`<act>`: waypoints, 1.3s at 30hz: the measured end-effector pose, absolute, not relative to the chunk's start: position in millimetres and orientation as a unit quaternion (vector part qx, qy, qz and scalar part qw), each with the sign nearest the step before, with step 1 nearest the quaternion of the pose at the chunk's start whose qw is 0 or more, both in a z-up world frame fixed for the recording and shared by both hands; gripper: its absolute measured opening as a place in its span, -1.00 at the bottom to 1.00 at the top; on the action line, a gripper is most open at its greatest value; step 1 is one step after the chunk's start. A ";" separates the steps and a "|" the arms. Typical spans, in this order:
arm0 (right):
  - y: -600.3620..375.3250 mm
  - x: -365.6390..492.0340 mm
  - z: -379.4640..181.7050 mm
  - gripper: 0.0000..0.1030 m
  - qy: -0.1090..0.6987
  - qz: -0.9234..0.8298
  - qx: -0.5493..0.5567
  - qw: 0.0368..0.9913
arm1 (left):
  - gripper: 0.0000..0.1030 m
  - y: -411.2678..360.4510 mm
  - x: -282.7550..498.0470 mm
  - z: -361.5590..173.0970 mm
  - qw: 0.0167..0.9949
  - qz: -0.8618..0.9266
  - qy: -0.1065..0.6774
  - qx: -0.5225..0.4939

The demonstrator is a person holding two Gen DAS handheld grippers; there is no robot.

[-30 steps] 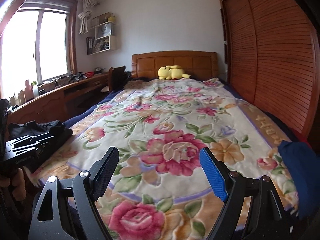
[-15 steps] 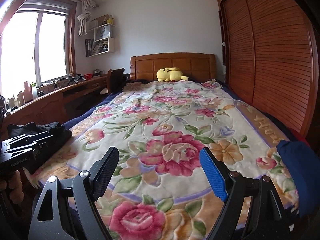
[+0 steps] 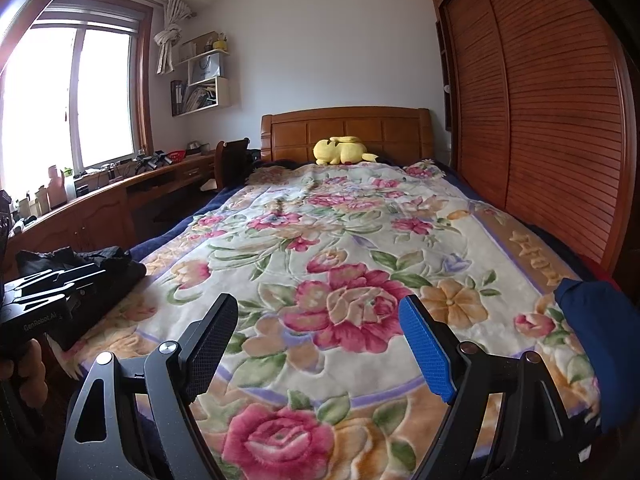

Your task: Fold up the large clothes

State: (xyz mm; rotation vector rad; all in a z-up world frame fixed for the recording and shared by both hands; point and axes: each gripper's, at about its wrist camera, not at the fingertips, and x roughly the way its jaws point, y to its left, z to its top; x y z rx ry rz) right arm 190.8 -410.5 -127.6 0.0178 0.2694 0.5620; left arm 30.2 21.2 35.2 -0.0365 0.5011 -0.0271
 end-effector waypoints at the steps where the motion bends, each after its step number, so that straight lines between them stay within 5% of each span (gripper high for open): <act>1: -410.7 190.9 -127.6 0.63 0.132 0.277 0.009 0.952 | -0.30 21.5 30.2 34.8 0.969 -0.014 0.248 -0.019; 39: -413.8 188.9 -127.0 0.63 0.128 0.280 0.011 0.951 | -0.30 24.5 29.7 38.5 0.969 -0.013 0.247 -0.016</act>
